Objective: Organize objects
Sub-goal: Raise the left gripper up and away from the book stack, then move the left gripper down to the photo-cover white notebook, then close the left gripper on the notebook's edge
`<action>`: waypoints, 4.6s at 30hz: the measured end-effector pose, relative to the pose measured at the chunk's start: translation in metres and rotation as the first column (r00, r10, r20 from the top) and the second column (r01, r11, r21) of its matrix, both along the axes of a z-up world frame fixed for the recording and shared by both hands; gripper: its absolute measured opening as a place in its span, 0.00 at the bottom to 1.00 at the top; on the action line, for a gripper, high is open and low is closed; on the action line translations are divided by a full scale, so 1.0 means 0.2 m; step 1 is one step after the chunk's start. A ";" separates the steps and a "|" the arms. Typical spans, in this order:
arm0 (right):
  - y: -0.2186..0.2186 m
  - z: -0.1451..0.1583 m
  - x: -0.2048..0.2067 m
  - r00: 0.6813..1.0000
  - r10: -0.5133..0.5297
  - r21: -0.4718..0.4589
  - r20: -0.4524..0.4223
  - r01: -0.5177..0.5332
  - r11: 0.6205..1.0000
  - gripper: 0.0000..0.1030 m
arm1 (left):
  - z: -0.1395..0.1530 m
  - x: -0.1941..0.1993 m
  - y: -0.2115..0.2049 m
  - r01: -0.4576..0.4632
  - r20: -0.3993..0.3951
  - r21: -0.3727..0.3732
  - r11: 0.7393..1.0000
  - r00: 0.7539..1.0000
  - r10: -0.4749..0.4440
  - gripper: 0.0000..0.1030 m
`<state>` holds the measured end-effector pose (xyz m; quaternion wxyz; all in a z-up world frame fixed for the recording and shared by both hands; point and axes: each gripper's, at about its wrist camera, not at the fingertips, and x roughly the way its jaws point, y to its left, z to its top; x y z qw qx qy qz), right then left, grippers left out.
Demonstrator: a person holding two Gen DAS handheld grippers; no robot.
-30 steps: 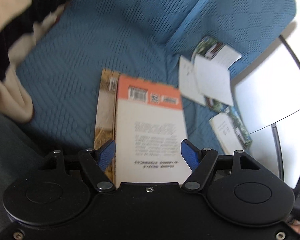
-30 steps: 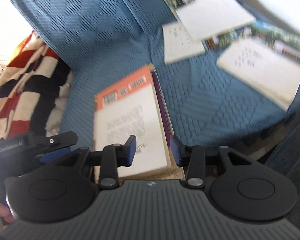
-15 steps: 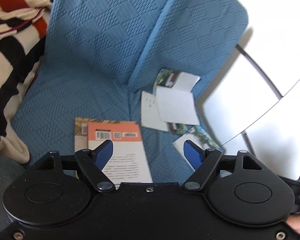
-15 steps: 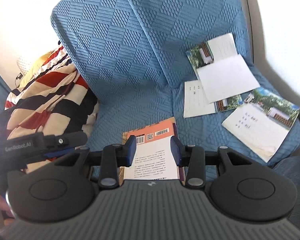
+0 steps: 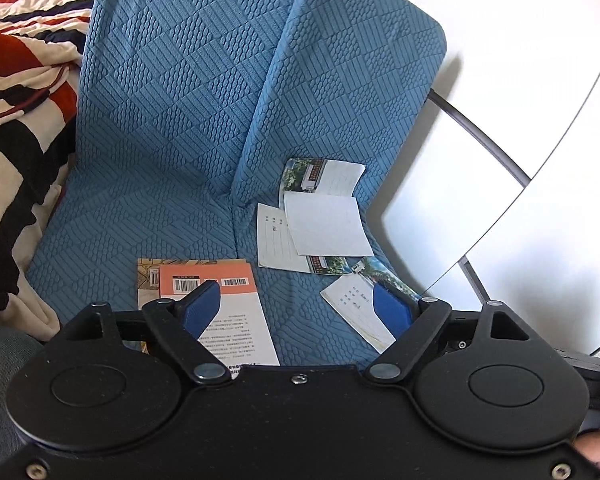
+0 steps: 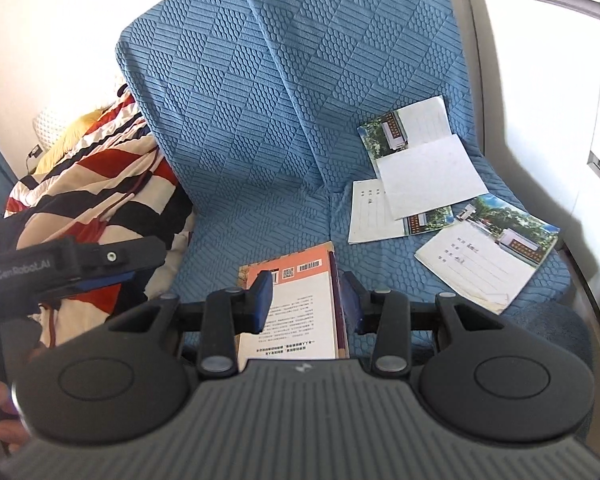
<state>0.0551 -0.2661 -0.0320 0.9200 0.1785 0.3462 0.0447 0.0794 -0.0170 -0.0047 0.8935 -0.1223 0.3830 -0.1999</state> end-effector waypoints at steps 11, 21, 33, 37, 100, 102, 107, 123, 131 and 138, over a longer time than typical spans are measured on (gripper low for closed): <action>-0.07 0.00 -0.18 0.997 -0.068 -0.046 0.024 0.069 0.997 0.40 | 0.00 -0.11 -0.11 0.038 0.009 -0.002 0.999 0.999 -0.038 0.97; -0.19 -0.03 -0.28 0.987 -0.154 -0.066 0.033 0.156 0.985 0.46 | 0.00 -0.13 -0.31 0.120 0.028 0.019 0.993 0.992 -0.120 0.98; -0.33 -0.10 -0.29 0.977 -0.211 -0.058 0.014 0.212 0.976 0.49 | -0.12 -0.07 -0.45 0.141 -0.011 0.012 0.990 0.990 -0.141 0.98; -0.40 -0.12 -0.28 0.968 -0.249 -0.048 0.022 0.250 0.967 0.73 | -0.18 0.00 -0.50 0.139 -0.030 0.016 0.990 0.990 -0.138 0.98; -1.29 -0.99 0.57 0.925 -0.284 0.138 -0.252 0.325 0.936 0.70 | -1.38 1.08 -1.22 0.316 -0.276 0.066 0.947 0.917 -0.287 0.31; -1.29 -1.00 0.57 0.924 -0.284 0.141 -0.256 0.327 0.934 0.70 | -1.37 1.07 -1.21 0.332 -0.274 0.046 0.942 0.911 -0.308 0.29; -1.28 -1.00 0.57 0.922 -0.286 0.155 -0.260 0.333 0.930 0.70 | -1.33 1.09 -1.14 0.332 -0.284 -0.118 0.936 0.892 -0.353 0.29; -1.27 -1.00 0.56 0.924 -0.290 0.196 -0.250 0.341 0.919 0.70 | -1.53 1.27 -1.09 0.167 -0.498 -0.311 0.936 0.810 -0.310 0.08; -1.25 -0.93 0.51 0.929 -0.307 0.218 -0.207 0.350 0.911 0.71 | -1.39 1.18 -1.12 0.153 -0.461 -0.265 0.952 0.847 -0.265 0.04; -1.10 -0.78 0.48 0.949 -0.276 0.343 -0.150 0.312 0.886 0.72 | -1.29 1.08 -1.04 0.059 -0.461 -0.341 0.938 0.859 -0.222 0.02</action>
